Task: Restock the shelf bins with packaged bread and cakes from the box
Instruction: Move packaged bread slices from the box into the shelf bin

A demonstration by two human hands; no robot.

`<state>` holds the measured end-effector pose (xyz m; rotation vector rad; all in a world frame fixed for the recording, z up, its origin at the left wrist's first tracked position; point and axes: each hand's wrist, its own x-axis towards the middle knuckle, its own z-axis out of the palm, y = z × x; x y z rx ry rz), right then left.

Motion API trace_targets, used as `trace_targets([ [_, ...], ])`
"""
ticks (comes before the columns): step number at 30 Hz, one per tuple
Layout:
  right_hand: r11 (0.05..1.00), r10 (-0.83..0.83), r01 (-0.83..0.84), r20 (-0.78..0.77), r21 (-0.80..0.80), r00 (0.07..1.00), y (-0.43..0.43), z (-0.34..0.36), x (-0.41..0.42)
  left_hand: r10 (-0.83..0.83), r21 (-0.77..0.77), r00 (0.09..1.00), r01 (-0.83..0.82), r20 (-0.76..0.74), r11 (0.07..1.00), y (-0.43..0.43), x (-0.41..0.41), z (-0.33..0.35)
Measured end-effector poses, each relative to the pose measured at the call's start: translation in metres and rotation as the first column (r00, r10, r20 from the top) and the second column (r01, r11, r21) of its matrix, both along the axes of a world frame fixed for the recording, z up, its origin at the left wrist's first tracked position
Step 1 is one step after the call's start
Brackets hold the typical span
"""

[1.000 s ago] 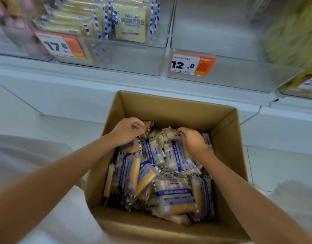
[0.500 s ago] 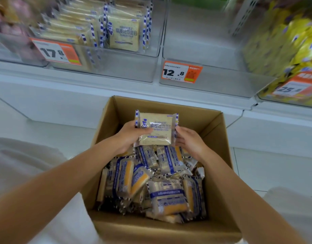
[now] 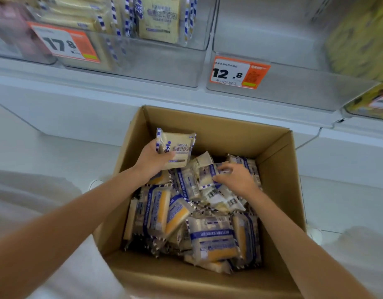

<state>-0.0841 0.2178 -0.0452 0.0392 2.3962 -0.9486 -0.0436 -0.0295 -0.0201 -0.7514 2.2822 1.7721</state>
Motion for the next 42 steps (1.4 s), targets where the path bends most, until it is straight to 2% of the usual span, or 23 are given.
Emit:
trace_targets([
  [2,0.996,-0.033,0.032,-0.016,-0.089,0.999,-0.009,0.032,-0.007,-0.197,-0.087,0.978,0.191,-0.070,0.978,0.007,0.000,0.003],
  [6,0.922,-0.207,0.211,0.046,-0.324,0.977,-0.030,0.057,-0.005,-0.454,-0.044,0.890,0.452,-0.053,0.891,0.036,0.006,0.009],
  [8,0.827,-0.254,0.337,0.235,-0.450,0.938,-0.037,0.063,-0.002,-0.434,-0.043,0.899,0.432,-0.057,0.901,0.049,0.011,0.004],
  [10,0.662,-0.255,0.489,0.442,-0.569,0.860,-0.035,0.064,-0.007,-0.241,0.034,0.970,0.242,-0.028,0.970,0.050,0.012,-0.001],
  [11,0.609,-0.251,0.517,0.473,-0.601,0.845,-0.030,0.064,-0.010,-0.154,0.126,0.988,0.149,0.026,0.981,0.046,0.011,-0.002],
  [12,0.622,-0.262,0.496,0.435,-0.607,0.861,-0.024,0.060,-0.015,-0.104,0.243,0.990,0.079,0.092,0.967,0.040,0.009,-0.004],
  [13,0.711,-0.265,0.409,0.322,-0.572,0.909,-0.018,0.058,-0.019,-0.088,0.365,0.986,0.032,0.140,0.931,0.033,0.007,-0.004],
  [15,0.901,-0.161,0.201,0.135,-0.385,0.978,-0.005,0.052,-0.022,-0.094,0.547,0.978,-0.023,0.184,0.837,0.021,0.004,-0.003],
  [16,0.937,-0.082,0.124,0.142,-0.327,0.986,-0.003,0.051,-0.020,-0.102,0.609,0.977,-0.033,0.186,0.793,0.017,0.003,-0.002],
  [18,0.935,-0.021,0.091,0.201,-0.343,0.979,-0.006,0.047,-0.016,-0.141,0.675,0.975,-0.011,0.170,0.738,0.016,0.002,0.001],
  [20,0.926,-0.040,0.089,0.138,-0.366,0.990,-0.015,0.042,-0.012,-0.185,0.661,0.972,0.046,0.142,0.749,0.018,0.003,0.008],
  [22,0.932,-0.012,0.034,0.065,-0.360,0.998,-0.022,0.042,-0.008,-0.188,0.581,0.976,0.091,0.109,0.809,0.018,0.002,0.016],
  [24,0.935,-0.006,0.033,0.078,-0.352,0.997,-0.027,0.053,-0.008,-0.193,0.519,0.979,0.133,0.062,0.844,0.013,-0.001,0.027],
  [28,0.904,0.010,0.015,0.058,-0.426,0.998,-0.037,0.097,-0.016,-0.255,0.427,0.966,0.242,-0.027,0.871,-0.007,-0.005,0.065],
  [31,0.882,-0.007,-0.039,-0.096,-0.470,0.995,-0.058,0.149,-0.018,-0.207,0.282,0.970,0.236,-0.128,0.930,-0.027,-0.009,0.110],
  [33,0.894,-0.001,-0.127,-0.284,-0.431,0.959,-0.078,0.185,-0.020,-0.172,0.134,0.950,0.211,-0.259,0.968,-0.048,-0.016,0.139],
  [36,0.903,0.032,-0.254,-0.535,-0.346,0.844,-0.113,0.236,-0.027,-0.097,-0.044,0.904,0.087,-0.417,0.995,-0.082,-0.030,0.186],
  [39,0.931,0.033,-0.295,-0.753,-0.217,0.657,-0.145,0.264,-0.042,-0.042,-0.068,0.841,0.006,-0.539,0.998,-0.106,-0.051,0.225],
  [42,0.958,0.075,-0.274,-0.855,-0.080,0.514,-0.166,0.272,-0.071,-0.059,-0.039,0.805,0.045,-0.590,0.998,-0.120,-0.078,0.242],
])
